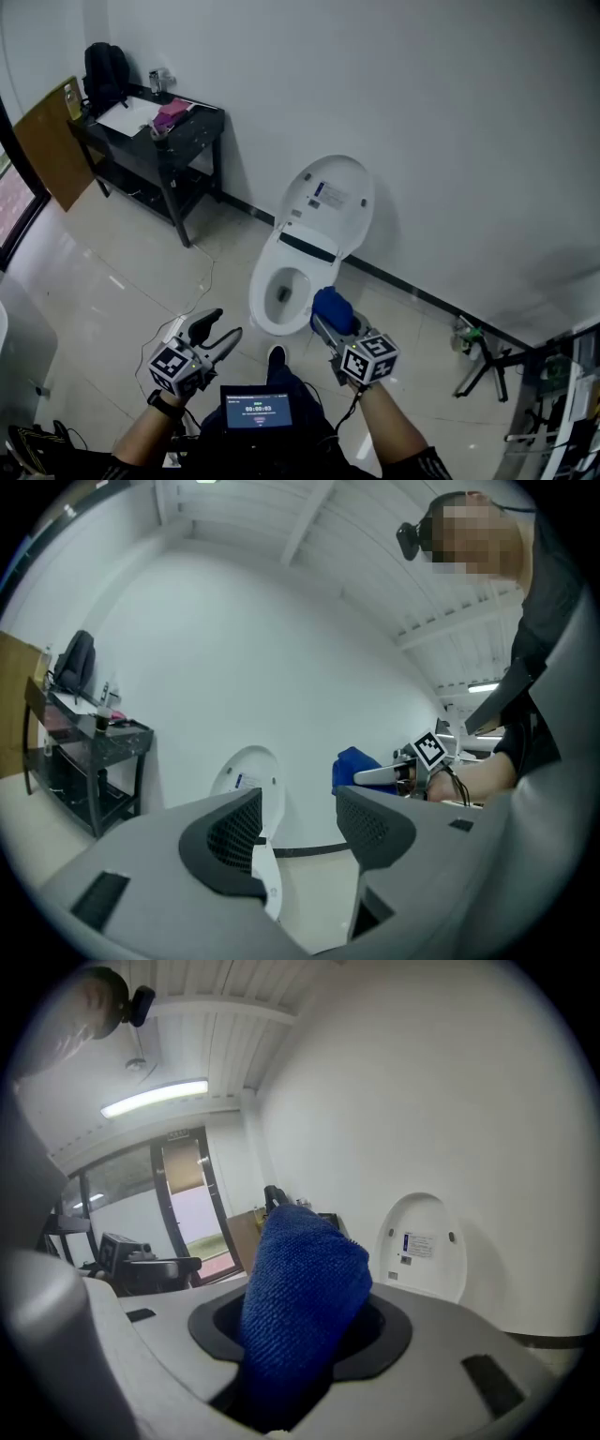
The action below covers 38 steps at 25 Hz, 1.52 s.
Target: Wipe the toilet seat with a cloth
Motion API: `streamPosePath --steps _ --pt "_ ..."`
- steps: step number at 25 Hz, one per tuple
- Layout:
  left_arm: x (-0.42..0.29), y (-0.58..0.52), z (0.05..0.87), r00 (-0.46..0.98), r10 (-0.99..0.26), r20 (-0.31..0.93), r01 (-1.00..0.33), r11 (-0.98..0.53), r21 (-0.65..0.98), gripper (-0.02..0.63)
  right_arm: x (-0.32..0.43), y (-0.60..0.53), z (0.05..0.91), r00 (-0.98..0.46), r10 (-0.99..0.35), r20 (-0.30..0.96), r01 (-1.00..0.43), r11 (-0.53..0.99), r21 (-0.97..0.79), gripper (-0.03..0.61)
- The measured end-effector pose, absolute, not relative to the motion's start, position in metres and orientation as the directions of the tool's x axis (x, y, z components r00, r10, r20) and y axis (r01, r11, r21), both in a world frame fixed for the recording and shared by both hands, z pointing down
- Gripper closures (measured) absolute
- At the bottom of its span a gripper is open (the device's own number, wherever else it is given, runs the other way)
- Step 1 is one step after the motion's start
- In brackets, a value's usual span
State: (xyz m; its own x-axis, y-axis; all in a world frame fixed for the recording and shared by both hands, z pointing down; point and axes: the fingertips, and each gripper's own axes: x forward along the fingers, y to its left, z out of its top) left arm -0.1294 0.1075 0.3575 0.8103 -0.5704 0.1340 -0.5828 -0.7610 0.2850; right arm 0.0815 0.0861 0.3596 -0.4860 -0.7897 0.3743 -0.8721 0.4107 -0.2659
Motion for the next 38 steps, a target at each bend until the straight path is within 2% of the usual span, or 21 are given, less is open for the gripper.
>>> streamPosePath --steps 9,17,22,30,35,38 --pt "-0.12 0.021 0.413 0.765 -0.6 0.235 -0.644 -0.698 0.315 0.357 0.095 -0.055 0.476 -0.498 -0.692 0.522 -0.861 0.467 -0.202 0.36" --pt "-0.095 -0.092 0.503 0.718 -0.615 0.328 -0.695 -0.606 0.386 0.357 0.114 -0.189 0.656 -0.45 -0.52 0.726 -0.847 0.505 -0.164 0.36" --pt "-0.072 -0.156 0.569 0.695 -0.611 0.379 -0.715 -0.537 0.447 0.357 0.101 -0.251 0.76 -0.432 -0.409 0.804 -0.806 0.575 -0.141 0.36" --pt "-0.074 -0.204 0.644 0.628 -0.661 0.411 -0.767 -0.436 0.471 0.357 0.081 -0.31 0.901 -0.377 -0.335 0.863 -0.684 0.729 -0.016 0.36" --pt "-0.073 -0.199 0.678 0.619 -0.633 0.465 -0.772 -0.382 0.508 0.357 0.065 -0.333 0.95 -0.347 -0.341 0.874 -0.585 0.807 0.082 0.359" --pt "-0.083 -0.201 0.694 0.599 -0.662 0.451 -0.783 -0.369 0.501 0.357 0.063 -0.342 0.972 -0.325 -0.352 0.878 -0.578 0.809 0.111 0.359"
